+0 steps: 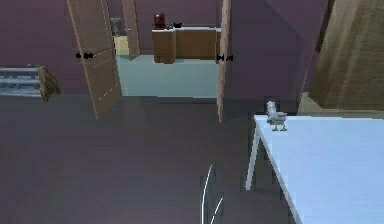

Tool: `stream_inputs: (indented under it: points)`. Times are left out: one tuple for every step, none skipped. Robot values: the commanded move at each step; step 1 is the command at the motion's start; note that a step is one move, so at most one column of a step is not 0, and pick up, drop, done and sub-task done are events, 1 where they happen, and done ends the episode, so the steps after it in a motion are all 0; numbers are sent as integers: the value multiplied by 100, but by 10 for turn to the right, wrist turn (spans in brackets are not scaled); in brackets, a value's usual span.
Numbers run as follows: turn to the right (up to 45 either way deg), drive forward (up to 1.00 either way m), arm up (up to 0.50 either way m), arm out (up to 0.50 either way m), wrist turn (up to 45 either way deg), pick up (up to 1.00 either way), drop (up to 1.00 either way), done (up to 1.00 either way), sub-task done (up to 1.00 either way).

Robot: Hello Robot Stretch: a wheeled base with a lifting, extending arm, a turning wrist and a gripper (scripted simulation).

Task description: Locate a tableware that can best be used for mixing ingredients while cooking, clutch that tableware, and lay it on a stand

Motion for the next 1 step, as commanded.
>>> stream_inputs:
  points:
    - [0,0,0,0,450,0,0,0,0]
